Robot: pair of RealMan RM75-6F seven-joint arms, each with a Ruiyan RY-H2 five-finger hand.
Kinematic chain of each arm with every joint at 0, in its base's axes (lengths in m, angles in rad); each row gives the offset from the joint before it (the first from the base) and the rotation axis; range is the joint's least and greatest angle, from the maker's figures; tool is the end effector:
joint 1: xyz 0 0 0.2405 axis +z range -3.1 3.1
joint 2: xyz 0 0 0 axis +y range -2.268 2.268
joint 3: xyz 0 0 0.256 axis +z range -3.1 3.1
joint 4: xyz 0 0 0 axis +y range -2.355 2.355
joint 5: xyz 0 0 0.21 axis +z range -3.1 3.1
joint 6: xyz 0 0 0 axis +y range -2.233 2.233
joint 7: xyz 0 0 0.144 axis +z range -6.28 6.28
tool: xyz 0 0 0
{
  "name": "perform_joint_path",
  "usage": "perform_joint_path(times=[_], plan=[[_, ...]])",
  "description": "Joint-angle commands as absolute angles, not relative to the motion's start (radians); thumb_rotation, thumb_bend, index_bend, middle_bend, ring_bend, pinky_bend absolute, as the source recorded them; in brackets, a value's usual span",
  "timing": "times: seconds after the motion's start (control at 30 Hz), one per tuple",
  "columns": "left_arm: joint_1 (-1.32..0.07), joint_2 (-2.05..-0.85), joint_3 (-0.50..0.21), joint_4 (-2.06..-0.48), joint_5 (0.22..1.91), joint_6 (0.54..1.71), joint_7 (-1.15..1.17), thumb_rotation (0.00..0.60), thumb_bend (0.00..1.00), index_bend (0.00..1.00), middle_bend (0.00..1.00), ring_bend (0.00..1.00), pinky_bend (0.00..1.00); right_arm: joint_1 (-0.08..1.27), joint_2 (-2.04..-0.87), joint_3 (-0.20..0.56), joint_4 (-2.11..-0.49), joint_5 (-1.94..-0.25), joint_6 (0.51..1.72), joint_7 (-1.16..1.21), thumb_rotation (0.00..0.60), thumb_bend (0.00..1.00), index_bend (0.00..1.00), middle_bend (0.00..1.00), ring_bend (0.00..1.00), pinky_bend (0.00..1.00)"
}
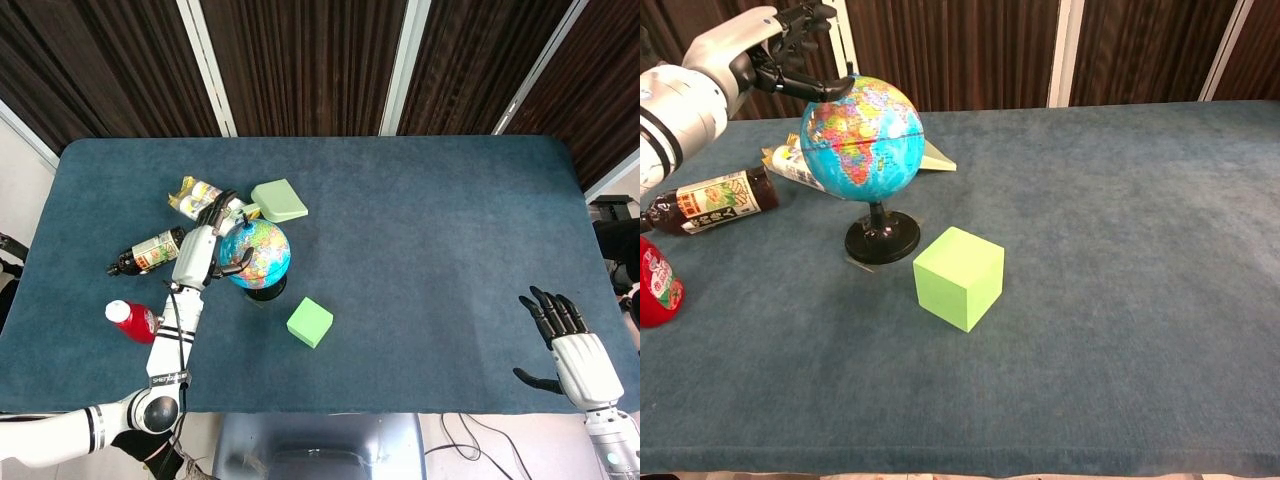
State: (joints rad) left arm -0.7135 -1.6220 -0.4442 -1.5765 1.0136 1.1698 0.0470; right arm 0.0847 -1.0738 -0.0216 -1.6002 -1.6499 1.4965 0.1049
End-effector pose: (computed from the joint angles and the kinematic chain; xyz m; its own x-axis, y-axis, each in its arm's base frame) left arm -0.0962 0.3692 0.0318 -0.2157 0.0894 0.9724 0.9542 -0.1920 0.2293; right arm -0.3030 -0.1646 0.1578 0.3655 -0.0725 0.9280 -0.9242 -0.1467 0.3526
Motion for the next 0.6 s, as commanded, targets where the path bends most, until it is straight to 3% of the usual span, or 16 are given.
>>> perform_joint_path(times=[0.03, 0.6], plan=[[-0.716, -1.622, -0.444, -1.570, 1.010, 1.170, 0.049, 0.600, 0.34, 0.00, 0.00, 0.00, 0.00, 0.085, -1.074, -0.021, -1.600, -1.650, 1.496, 0.105, 0.600, 0.03, 0.00, 0.00, 0.00, 0.00], [-0.709, -1.598, -0.437, -1.545, 0.987, 1.157, 0.032, 0.600, 0.34, 0.00, 0.00, 0.00, 0.00, 0.082, -1.075, -0.020, -1.602, -1.649, 1.499, 0.099, 0.600, 0.03, 0.00, 0.00, 0.00, 0.00]])
